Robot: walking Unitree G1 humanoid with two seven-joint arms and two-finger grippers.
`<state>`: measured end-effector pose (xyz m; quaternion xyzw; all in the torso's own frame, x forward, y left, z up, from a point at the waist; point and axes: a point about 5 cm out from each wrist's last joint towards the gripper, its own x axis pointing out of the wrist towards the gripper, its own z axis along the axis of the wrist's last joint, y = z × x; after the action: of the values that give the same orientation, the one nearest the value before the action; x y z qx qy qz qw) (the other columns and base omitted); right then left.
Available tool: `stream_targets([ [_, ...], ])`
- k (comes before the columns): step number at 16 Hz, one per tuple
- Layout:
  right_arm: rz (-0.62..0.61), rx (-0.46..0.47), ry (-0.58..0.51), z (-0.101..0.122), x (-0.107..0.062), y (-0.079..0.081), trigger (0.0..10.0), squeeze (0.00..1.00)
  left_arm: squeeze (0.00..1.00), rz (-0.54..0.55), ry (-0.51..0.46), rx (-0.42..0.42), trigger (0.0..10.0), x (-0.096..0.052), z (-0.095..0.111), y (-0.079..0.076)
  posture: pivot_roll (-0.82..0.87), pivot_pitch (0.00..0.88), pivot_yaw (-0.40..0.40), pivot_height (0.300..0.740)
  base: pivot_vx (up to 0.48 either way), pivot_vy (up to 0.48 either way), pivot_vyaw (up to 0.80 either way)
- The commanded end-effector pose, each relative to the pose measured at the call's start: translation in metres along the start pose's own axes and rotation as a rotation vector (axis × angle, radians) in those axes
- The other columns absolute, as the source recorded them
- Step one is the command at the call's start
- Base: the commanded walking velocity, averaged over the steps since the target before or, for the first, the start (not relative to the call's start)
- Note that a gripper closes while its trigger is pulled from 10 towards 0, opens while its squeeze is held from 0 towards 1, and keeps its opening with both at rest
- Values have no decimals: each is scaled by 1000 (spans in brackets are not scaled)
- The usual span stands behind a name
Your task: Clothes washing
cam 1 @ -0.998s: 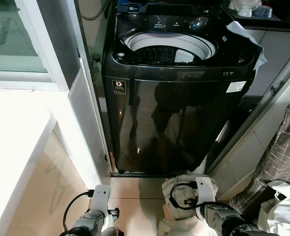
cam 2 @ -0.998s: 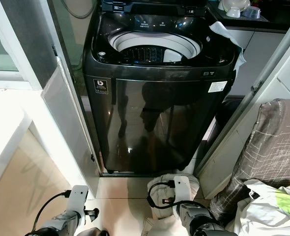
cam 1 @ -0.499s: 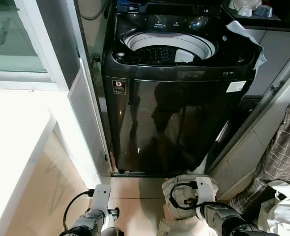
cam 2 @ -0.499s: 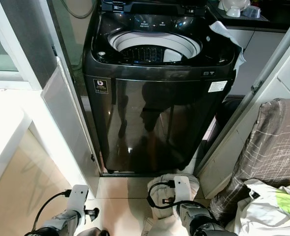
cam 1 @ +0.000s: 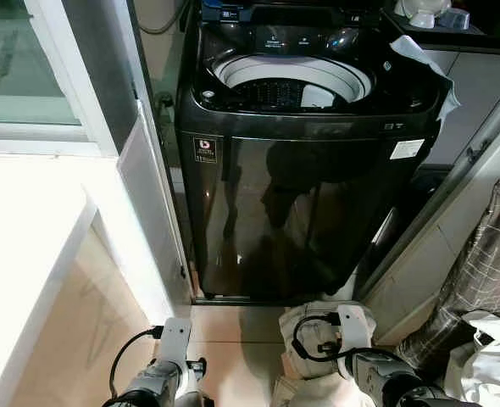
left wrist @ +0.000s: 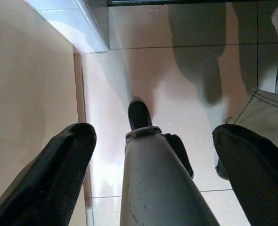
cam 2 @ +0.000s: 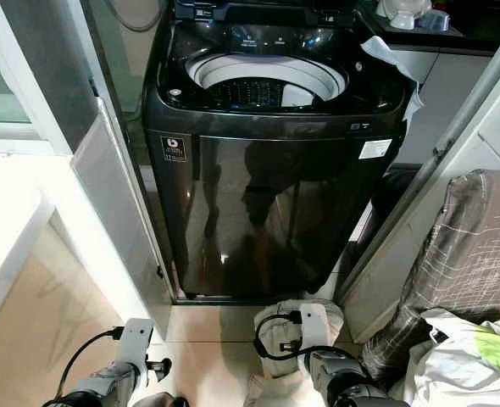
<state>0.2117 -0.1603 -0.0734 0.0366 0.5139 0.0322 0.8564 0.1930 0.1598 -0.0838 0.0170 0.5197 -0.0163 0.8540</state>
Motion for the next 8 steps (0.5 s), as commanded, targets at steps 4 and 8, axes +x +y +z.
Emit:
stream_targets([
  [4, 1, -10, -14, 3, 0, -2, 0, 0, 0, -7, -3, 1, 10000, 0, 4, -2, -67, 0, -10, 740, 0, 0, 0],
  [8, 3, -18, -11, 1, 0, -2, 0, 0, 0, -5, -4, 8, 10000, 0, 4, -2, -62, 0, -11, 740, 0, 0, 0],
])
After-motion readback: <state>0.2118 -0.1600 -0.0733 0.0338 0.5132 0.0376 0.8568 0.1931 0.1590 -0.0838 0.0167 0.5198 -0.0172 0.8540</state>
